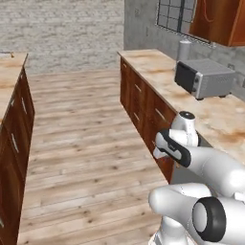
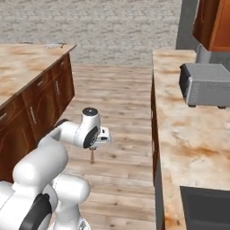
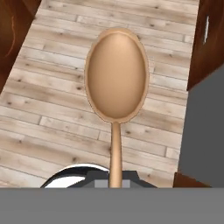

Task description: Take the fork and place it on the left side of the plate. Then take the spoon and place it on the right side of the plate. Make sure they're directly next to the plate.

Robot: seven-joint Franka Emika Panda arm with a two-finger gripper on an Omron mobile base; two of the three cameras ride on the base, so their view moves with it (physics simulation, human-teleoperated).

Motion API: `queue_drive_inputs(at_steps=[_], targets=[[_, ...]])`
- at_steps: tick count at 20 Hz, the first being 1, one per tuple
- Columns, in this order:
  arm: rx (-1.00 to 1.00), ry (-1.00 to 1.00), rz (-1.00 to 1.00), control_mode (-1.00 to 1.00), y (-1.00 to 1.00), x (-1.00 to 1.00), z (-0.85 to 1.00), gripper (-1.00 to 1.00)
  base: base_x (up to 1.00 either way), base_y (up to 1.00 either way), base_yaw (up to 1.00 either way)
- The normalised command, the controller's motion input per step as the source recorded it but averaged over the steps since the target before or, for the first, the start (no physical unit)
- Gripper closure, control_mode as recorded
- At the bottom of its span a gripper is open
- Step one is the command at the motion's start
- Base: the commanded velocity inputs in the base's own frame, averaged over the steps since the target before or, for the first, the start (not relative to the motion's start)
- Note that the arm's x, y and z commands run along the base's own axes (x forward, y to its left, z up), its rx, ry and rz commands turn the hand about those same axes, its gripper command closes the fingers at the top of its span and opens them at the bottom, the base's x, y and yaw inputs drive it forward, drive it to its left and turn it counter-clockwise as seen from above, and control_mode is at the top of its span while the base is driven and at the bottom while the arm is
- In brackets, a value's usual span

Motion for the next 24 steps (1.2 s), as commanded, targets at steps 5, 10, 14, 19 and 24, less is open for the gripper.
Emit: queue_drive_inputs(at_steps=[5,10,14,19,24], targets=[[0.00,0.00,0.00,1.00,0.00,0.00,0.00,1.00,0.93,0.24,0.20],[0.00,0.00,0.00,1.00,0.00,0.00,0.00,1.00,0.93,0.24,0.19],[0.00,0.00,0.00,1.00,0.00,0.00,0.00,1.00,0.94,0.23,0.13],[0.00,0.00,0.00,1.00,0.00,0.00,0.00,1.00,0.94,0.20,0.11],[0.00,0.00,0.00,1.00,0.00,0.00,0.00,1.00,0.94,0.19,0.10]])
